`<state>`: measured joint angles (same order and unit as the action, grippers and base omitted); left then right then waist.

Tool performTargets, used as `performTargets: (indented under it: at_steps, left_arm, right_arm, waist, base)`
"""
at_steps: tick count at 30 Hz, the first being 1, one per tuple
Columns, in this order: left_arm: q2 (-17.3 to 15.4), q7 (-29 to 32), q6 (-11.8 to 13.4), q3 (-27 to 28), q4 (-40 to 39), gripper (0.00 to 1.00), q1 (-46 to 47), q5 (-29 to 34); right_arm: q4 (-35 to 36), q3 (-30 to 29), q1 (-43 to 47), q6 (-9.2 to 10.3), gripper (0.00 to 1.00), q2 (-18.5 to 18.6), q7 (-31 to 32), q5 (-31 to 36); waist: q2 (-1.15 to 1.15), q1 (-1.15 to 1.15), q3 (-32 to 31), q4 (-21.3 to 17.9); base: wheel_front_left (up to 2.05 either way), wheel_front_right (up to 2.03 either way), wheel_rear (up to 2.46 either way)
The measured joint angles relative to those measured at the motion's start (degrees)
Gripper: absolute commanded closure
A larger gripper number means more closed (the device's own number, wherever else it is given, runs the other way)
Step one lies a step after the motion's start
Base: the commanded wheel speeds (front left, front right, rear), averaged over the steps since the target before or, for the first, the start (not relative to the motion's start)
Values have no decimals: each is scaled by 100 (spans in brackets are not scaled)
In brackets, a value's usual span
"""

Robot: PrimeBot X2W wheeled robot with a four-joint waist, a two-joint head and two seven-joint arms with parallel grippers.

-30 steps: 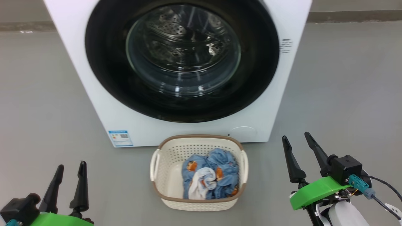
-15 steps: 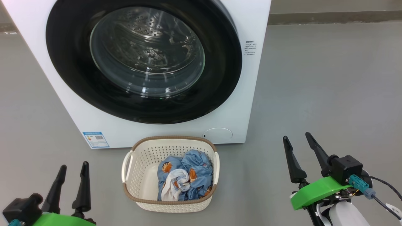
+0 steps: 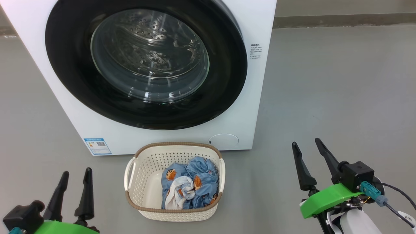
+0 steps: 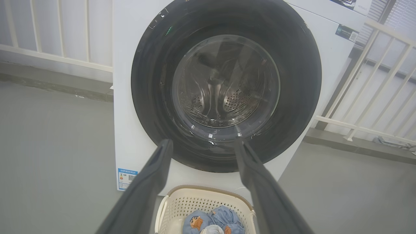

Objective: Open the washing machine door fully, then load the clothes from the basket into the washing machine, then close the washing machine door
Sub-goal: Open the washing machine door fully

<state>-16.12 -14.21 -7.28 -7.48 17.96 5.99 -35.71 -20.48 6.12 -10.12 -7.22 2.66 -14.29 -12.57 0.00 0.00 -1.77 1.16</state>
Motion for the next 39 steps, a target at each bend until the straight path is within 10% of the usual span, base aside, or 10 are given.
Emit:
performTargets:
  at_steps: [39]
  left_arm:
    - [-34,0,0,54,52,0,-1,-88]
  right_arm:
    - [-16,-164,-5,0,0,-3,0,-60]
  waist:
    - [0,0,101,42]
  base:
    - [0,0,0]
